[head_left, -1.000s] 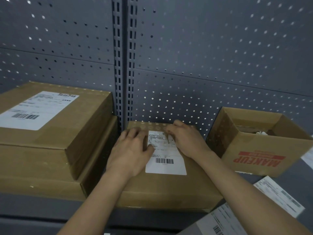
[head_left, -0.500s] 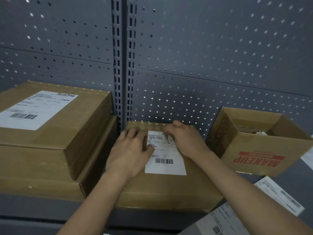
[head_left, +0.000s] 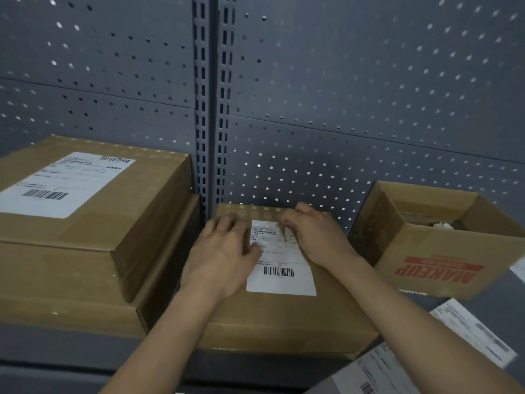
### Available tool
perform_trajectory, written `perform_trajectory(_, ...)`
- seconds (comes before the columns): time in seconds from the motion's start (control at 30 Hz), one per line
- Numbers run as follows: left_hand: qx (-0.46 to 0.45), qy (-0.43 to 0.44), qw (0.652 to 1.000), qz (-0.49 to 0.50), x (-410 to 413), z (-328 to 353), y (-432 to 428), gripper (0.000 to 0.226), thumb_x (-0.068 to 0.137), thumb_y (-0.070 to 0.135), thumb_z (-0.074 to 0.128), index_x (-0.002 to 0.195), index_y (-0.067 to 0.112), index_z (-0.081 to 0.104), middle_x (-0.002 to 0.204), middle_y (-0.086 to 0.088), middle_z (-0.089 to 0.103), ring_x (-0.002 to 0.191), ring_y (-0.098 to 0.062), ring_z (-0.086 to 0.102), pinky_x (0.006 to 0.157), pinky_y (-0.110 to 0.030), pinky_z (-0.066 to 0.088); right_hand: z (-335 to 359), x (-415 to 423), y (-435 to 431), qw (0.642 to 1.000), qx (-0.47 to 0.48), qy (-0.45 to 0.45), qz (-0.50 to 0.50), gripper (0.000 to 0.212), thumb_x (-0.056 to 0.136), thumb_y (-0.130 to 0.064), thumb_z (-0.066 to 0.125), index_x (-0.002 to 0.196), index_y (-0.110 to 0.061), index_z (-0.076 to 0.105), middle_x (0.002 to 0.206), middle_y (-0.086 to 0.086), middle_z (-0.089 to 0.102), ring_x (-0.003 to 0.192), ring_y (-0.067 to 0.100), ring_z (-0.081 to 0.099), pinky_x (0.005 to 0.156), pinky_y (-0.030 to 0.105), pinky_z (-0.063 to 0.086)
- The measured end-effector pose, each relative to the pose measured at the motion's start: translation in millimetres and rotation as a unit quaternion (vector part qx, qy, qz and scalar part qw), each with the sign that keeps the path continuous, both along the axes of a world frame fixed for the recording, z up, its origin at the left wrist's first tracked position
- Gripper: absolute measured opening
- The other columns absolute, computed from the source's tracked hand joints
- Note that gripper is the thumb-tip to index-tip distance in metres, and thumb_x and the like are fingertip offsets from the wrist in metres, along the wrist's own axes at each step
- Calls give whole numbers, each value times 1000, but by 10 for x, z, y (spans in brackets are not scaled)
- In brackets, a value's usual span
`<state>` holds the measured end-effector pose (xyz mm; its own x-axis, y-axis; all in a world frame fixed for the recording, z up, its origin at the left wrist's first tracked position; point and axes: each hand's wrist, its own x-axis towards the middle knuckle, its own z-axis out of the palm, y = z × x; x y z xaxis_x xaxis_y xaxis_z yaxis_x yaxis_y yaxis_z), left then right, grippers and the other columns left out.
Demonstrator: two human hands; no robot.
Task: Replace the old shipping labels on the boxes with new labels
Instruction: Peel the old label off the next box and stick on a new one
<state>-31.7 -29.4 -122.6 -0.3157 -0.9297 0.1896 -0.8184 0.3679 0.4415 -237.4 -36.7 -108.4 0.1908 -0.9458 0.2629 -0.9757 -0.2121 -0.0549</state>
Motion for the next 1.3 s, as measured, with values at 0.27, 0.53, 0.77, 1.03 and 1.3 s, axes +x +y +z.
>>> perform_trajectory(0.27,-2,5,1000,0,-4,7,8,53,94,50,46,144,32,42,149,10,36,136,-17,28,107,-38,37,-7,-1,-25,1000,14,10,14,14,96,-14,48,98,-24,57,95,-2,50,79,24,56,70,41,51)
perform_trajectory(0.53,-4,2,1000,1,-6,11,10,54,94,49,45,144,31,41,150,10,35,137,-17,27,107,-38,36,-17,-32,14,1000,-5,-17,-6,16,97,-11,51,104,-20,62,96,0,50,80,24,56,70,35,47)
perform_trajectory(0.77,0,0,1000,4,-7,10,0,53,94,50,45,143,31,43,149,10,36,136,-18,27,106,-38,37,-6,10,1,1000,2,24,11,16,95,-16,51,104,-23,62,96,0,52,81,25,57,70,37,51)
perform_trajectory(1.03,-5,5,1000,0,-6,3,-3,54,94,49,46,144,31,41,149,10,36,136,-18,27,106,-38,37,-46,-44,-1,999,5,-37,-15,16,96,-7,47,92,-22,52,94,-3,48,80,21,51,74,36,44)
perform_trajectory(1.3,-3,11,1000,4,-3,8,0,53,93,50,46,143,32,42,149,11,36,136,-17,26,106,-40,38,2,-90,5,993,44,-109,15,18,99,-26,55,107,-16,67,101,-2,56,93,17,56,83,38,46)
